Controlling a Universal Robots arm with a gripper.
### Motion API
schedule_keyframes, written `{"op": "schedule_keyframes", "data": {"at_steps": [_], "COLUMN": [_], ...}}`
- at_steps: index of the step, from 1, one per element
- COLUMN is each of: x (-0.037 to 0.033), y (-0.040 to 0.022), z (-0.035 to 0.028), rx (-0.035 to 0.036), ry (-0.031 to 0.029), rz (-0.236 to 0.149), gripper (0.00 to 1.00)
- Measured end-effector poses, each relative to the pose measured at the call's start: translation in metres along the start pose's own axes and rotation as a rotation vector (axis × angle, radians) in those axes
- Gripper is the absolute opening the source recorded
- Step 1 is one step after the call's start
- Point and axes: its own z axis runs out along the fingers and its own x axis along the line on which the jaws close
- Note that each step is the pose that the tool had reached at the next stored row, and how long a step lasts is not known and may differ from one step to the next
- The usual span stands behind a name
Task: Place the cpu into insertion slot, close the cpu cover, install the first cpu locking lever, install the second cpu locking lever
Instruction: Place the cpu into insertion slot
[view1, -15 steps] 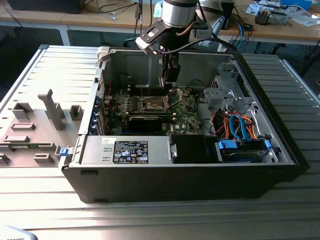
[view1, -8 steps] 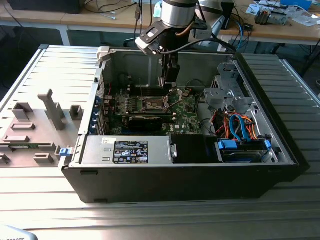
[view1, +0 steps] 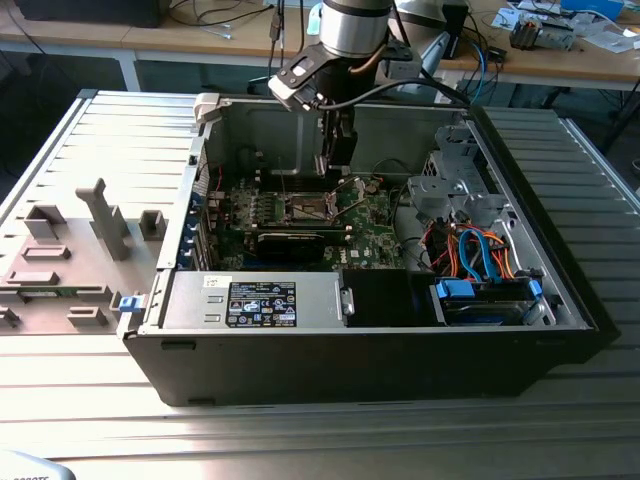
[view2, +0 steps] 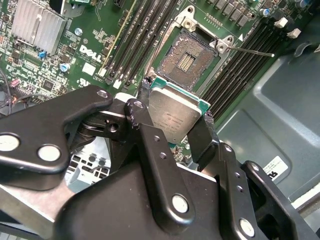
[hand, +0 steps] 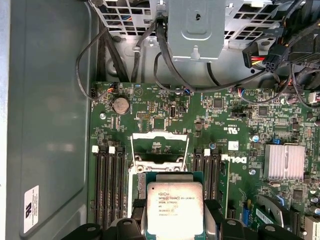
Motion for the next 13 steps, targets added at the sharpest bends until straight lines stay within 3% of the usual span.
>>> {"op": "schedule_keyframes", "data": {"at_steps": [2, 13], "x": [0.0001, 0.0003], "y": [-0.0006, -0.0024], "z": [0.0041, 0.0066], "rx": [0.0000, 0.0000], "ry": [0.0000, 0.0000], "rz": [0.000, 0.000], "gripper": [0.54, 0.54]}}
